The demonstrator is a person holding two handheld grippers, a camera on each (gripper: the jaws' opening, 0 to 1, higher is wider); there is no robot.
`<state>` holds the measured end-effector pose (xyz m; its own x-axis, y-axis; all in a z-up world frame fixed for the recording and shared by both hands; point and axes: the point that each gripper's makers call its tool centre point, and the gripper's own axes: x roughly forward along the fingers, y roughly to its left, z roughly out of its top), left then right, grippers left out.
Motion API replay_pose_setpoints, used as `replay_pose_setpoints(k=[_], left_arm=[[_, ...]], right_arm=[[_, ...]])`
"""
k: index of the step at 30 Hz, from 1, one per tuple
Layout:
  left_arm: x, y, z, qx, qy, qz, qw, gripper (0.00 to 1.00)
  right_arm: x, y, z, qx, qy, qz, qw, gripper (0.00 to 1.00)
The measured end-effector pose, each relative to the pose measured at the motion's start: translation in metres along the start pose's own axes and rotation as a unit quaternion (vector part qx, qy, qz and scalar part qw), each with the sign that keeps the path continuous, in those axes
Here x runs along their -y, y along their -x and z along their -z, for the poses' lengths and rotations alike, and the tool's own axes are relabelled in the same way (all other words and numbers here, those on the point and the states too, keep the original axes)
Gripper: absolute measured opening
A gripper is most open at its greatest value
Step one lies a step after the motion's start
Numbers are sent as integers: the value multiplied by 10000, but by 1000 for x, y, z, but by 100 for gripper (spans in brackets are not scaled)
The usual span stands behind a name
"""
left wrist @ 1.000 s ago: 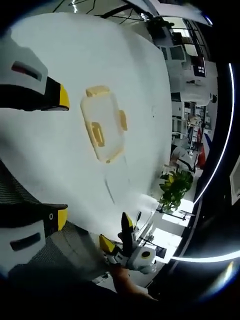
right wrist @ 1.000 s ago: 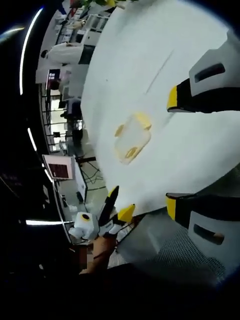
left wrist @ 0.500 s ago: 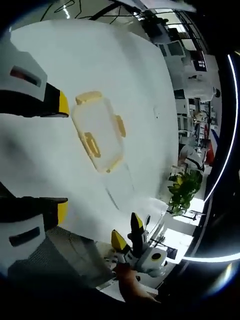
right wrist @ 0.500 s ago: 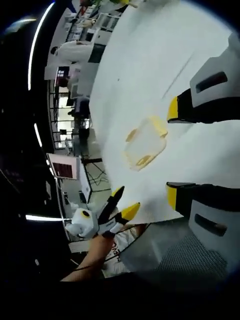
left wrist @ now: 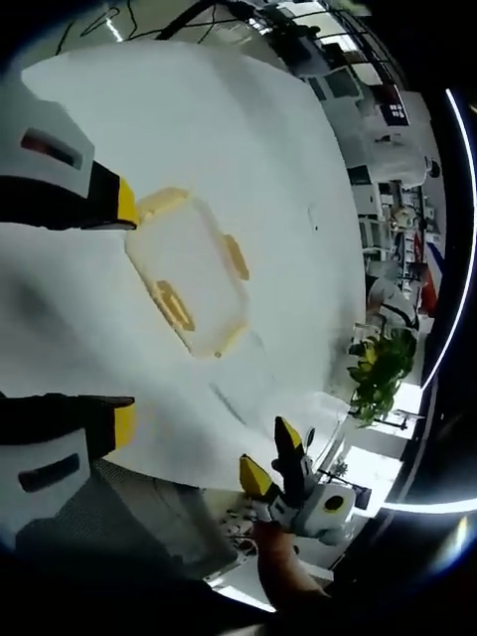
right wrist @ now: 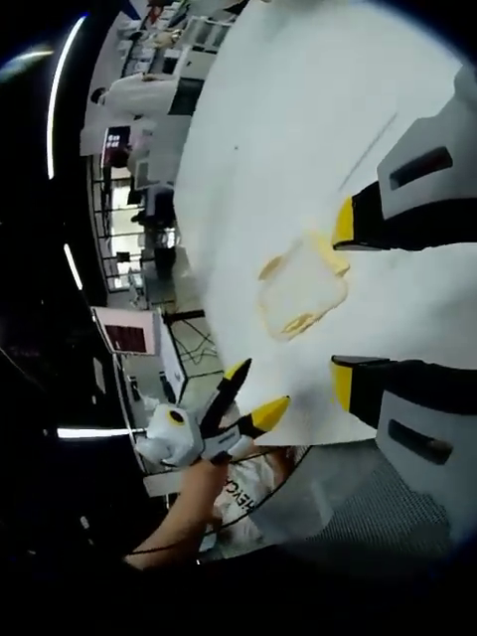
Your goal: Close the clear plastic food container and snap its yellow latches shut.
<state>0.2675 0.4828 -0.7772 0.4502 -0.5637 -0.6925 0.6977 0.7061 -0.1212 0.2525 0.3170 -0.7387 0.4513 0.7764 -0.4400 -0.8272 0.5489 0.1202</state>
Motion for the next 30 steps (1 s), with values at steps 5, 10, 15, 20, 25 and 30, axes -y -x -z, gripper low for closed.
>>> replay_pose_setpoints(k=[5, 10, 15, 20, 25, 30], left_arm=[[-11, -3, -2, -92, -91, 23, 9999, 62], [-20, -3, -7, -173, -249, 42, 9995, 62], [-26, -5, -3, -343, -444, 52, 9984, 61], [-28, -9, 0, -552, -757, 64, 9956, 60], [-33, -16, -2, -699, -915, 130, 9933, 58], [-42, -19, -6, -886, -1085, 179, 9900, 58]], right_arm=[[7, -6, -5, 14, -57, -52, 10000, 42], [12, -11, -6, -30, -17, -87, 10000, 42], [18, -18, 1, -305, 94, -68, 9995, 41], [22, -25, -3, -410, 222, -87, 9989, 41], [30, -34, -5, -499, 366, -72, 9981, 43], [36, -42, -4, -581, 423, -122, 9973, 44]])
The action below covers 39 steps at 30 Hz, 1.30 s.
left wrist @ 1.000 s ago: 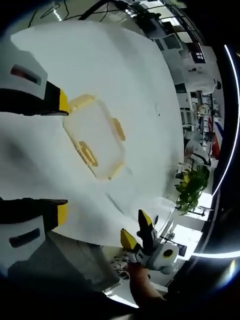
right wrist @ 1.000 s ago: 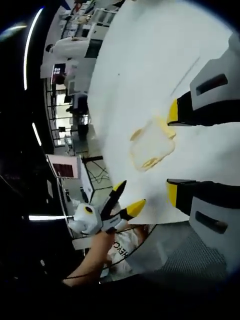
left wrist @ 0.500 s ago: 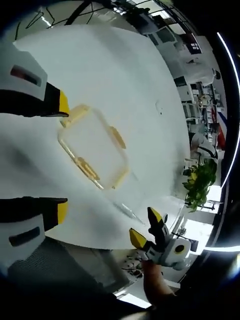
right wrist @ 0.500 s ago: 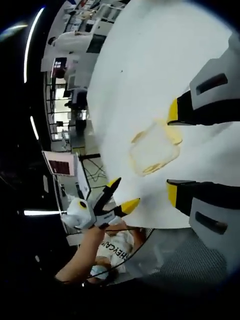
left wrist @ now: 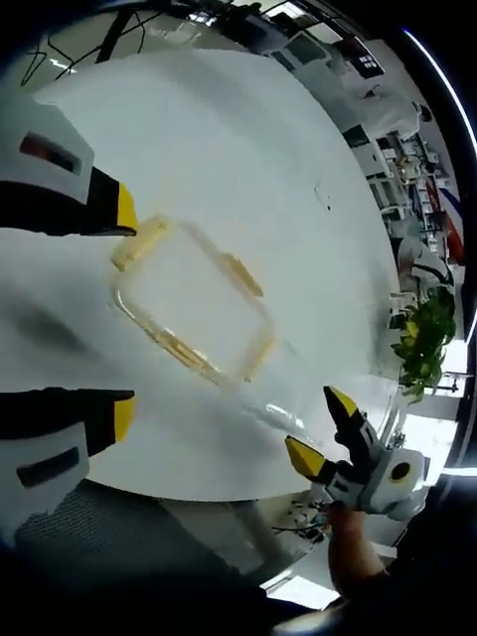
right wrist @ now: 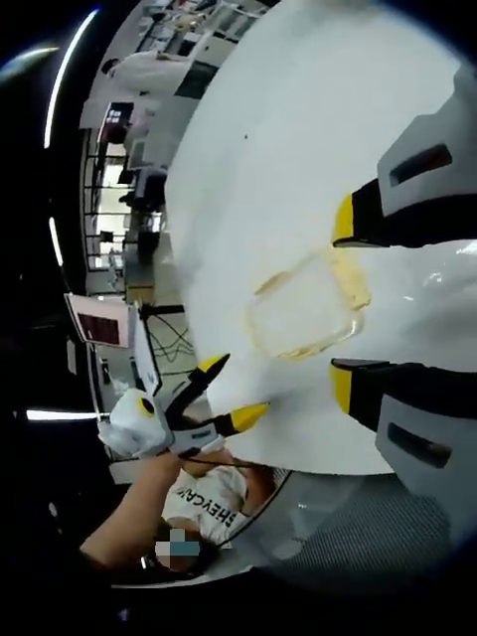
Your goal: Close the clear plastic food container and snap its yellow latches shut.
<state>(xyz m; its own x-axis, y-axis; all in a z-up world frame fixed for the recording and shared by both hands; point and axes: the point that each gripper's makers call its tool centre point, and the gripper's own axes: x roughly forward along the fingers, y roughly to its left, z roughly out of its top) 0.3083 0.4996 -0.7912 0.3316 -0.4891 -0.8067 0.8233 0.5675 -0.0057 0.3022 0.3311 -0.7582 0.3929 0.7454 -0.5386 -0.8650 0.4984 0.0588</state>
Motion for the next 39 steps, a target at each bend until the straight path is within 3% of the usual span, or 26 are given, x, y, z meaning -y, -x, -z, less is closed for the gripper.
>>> replay_pose_setpoints(k=[5, 9, 19, 25, 33, 39], left_arm=[[-6, -3, 0, -140, -179, 69, 9997, 57], [-14, -9, 6, -314, -349, 114, 9988, 57], [-20, -13, 6, -529, -750, 203, 9956, 53], [-29, -23, 7, -708, -977, 215, 9925, 56], [-36, -36, 9, -927, -1292, 300, 9868, 58], [-43, -39, 9, -1148, -1644, 440, 9787, 58]], right_arm=[[8, -11, 4, -219, -162, -71, 9996, 47], [13, -19, 5, -405, 110, -131, 9990, 46], [13, -35, 14, -792, 279, -464, 9954, 47], [15, -39, 27, -1260, 464, -590, 9892, 49], [12, -47, 32, -1537, 933, -743, 9809, 48], [13, -55, 41, -1798, 1136, -846, 9735, 47]])
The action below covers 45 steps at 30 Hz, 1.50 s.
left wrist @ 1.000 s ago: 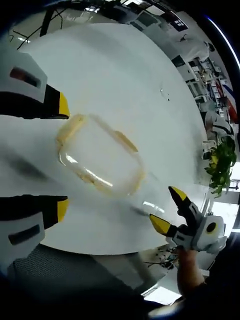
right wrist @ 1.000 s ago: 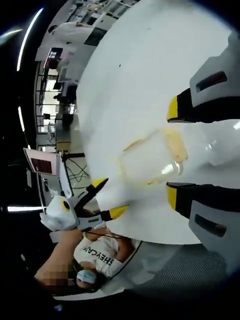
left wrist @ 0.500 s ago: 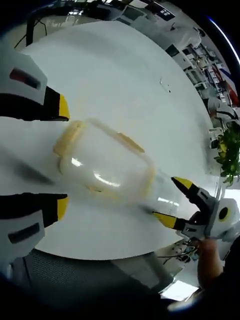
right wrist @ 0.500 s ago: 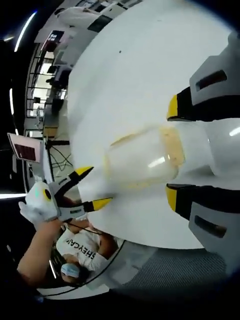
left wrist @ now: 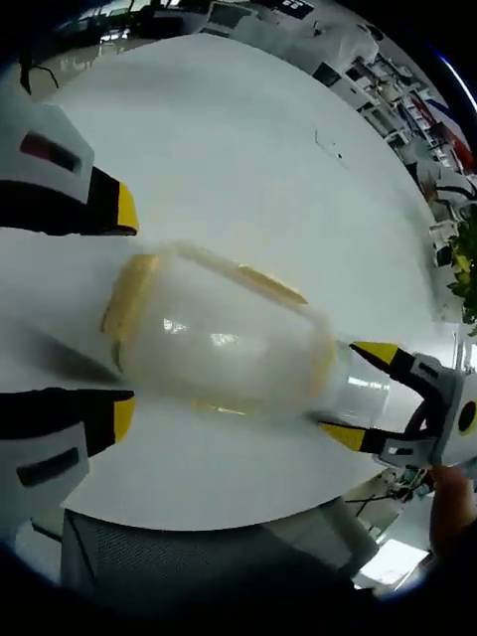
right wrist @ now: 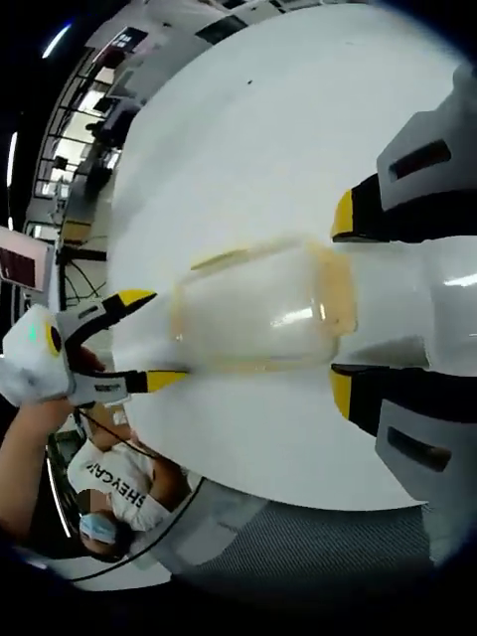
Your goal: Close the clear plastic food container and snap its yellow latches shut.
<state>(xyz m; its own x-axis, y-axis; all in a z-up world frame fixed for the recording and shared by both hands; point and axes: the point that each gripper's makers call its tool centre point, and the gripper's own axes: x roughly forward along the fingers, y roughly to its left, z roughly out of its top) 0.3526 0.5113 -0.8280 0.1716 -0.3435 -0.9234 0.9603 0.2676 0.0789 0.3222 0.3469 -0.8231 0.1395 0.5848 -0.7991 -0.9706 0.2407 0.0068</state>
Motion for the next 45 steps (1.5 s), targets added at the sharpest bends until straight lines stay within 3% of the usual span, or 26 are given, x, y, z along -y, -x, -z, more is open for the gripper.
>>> replay_pose_setpoints(k=[4, 10, 17, 23, 30, 33, 38, 45], left_arm=[[-4, -5, 3, -159, -304, 100, 9994, 56], [-4, -10, 2, -304, -424, 241, 9983, 54], [-7, -11, 0, -333, -571, 365, 9971, 52], [-9, -13, 3, -464, -867, 414, 9943, 47], [-4, -20, 4, -629, -1554, 558, 9843, 35], [-3, -19, 4, -610, -1480, 577, 9854, 34], [1, -20, 3, -573, -1366, 624, 9870, 34], [2, -21, 3, -546, -1178, 657, 9894, 34]], right_arm=[[4, -5, 5, -240, 163, -12, 9996, 45], [2, -10, 9, -613, 378, -162, 9973, 45], [8, -11, 10, -838, 733, -152, 9937, 41], [10, -12, 12, -885, 658, -197, 9937, 39], [10, -14, 14, -1075, 704, -315, 9912, 38], [10, -17, 13, -1157, 712, -352, 9901, 38], [9, -21, 19, -1563, 656, -505, 9842, 38], [13, -22, 18, -1973, 1100, -467, 9730, 38]])
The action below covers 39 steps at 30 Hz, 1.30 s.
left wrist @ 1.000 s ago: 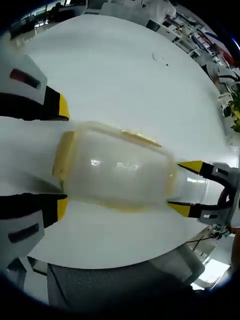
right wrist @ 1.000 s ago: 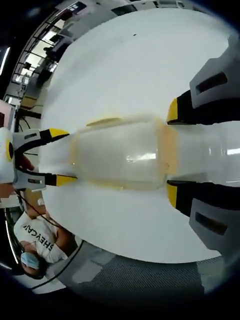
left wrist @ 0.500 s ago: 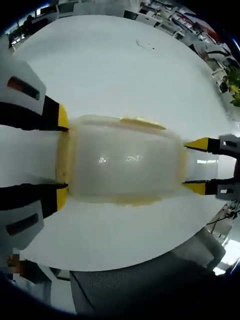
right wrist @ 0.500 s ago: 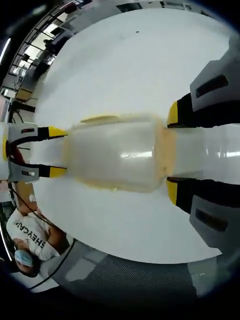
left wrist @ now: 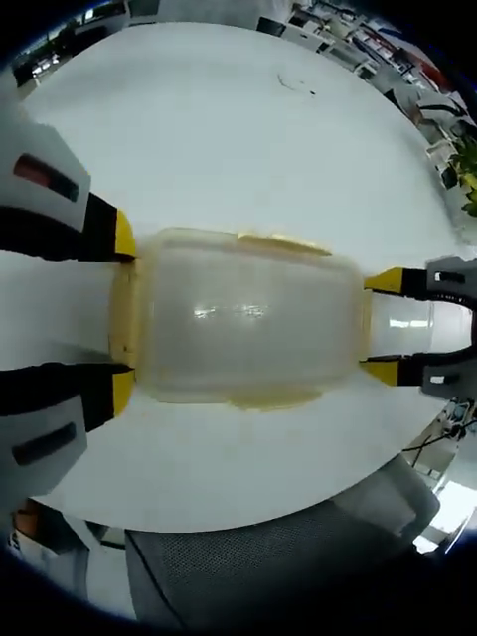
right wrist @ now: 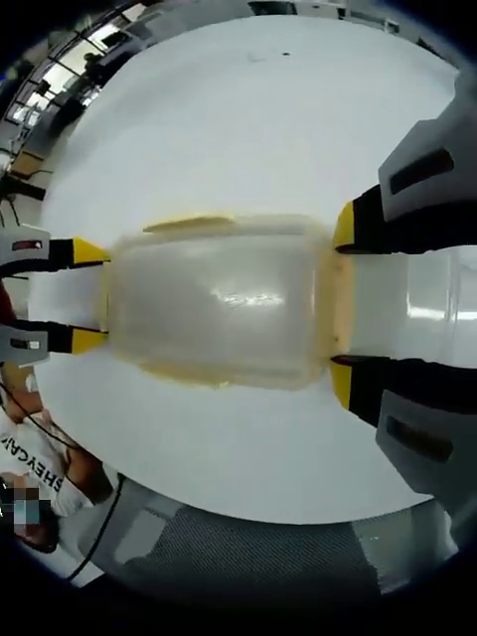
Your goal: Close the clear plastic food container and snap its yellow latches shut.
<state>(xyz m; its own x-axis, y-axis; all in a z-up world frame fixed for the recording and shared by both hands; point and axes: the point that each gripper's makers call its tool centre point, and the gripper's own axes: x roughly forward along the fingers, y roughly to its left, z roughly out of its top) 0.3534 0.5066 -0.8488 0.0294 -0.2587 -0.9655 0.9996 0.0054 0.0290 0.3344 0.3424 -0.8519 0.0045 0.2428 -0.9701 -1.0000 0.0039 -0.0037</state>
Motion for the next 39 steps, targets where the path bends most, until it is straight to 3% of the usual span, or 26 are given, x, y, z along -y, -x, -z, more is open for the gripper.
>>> replay_pose_setpoints(k=[6, 13, 19, 22, 27, 39], left_arm=[[1, 0, -1, 73, 38, -6, 10000, 35], [4, -2, -2, -80, 62, -15, 9999, 39], [10, 1, -2, 29, 150, -59, 9999, 34], [10, 1, -2, 175, 237, -73, 9995, 33], [15, 2, -3, 100, 259, -170, 9995, 33], [12, 11, -9, 151, 160, -139, 9997, 33]], right_arm=[[0, 0, 1, -19, 136, -57, 9999, 40], [1, -2, 0, -264, 220, -85, 9994, 41], [2, 2, -4, 499, 313, -45, 9983, 38], [1, 2, -2, 514, 219, -52, 9984, 37], [1, 2, -3, 546, 308, -102, 9980, 37], [-3, 8, 1, 601, 85, -200, 9980, 37]])
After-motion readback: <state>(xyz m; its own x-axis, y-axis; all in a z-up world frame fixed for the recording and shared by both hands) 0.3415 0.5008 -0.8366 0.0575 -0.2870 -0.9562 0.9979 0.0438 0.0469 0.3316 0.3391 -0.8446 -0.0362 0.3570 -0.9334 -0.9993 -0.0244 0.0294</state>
